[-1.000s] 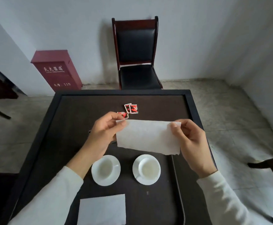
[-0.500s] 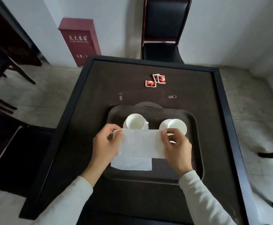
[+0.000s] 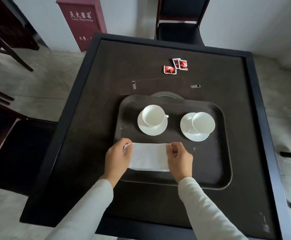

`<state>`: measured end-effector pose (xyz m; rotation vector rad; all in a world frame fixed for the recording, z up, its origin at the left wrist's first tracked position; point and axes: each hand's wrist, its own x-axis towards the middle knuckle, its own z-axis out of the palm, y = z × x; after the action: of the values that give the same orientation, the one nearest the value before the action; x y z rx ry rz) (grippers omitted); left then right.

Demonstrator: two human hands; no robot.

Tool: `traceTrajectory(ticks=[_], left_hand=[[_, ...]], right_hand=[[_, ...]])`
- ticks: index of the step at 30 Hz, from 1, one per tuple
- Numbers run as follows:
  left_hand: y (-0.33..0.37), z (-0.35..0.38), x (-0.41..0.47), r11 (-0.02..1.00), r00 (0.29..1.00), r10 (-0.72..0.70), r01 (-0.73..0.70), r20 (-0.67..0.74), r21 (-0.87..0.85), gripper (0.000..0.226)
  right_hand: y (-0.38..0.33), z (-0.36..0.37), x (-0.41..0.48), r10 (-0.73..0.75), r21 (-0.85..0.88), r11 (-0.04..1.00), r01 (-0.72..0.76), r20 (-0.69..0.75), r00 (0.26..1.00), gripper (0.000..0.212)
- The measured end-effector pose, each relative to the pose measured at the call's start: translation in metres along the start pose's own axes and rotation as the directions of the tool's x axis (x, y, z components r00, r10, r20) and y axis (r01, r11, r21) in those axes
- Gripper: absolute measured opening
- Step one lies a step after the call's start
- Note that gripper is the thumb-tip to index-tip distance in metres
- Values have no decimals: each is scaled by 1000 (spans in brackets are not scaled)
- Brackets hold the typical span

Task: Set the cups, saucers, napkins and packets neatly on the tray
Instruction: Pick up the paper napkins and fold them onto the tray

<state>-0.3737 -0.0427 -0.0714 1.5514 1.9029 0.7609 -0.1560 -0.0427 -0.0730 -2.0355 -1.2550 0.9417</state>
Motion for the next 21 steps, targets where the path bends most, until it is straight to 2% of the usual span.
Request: traceTrajectory(ticks=[5,12,21], left_hand=[[-9,12,-2,996,999,-44,44,1,77,11],[-7,23,-6,995,998,-65,66,-15,78,11],[-9,27,-2,993,997,-76,78,-27,93,13]], right_hand=[[15,11,6,2,-28,1000,-2,19,1000,13],[31,16,12,-4,-110,994,5,4,1000,9],[36,20,14,-6,-101,995,5,-9,1000,9]])
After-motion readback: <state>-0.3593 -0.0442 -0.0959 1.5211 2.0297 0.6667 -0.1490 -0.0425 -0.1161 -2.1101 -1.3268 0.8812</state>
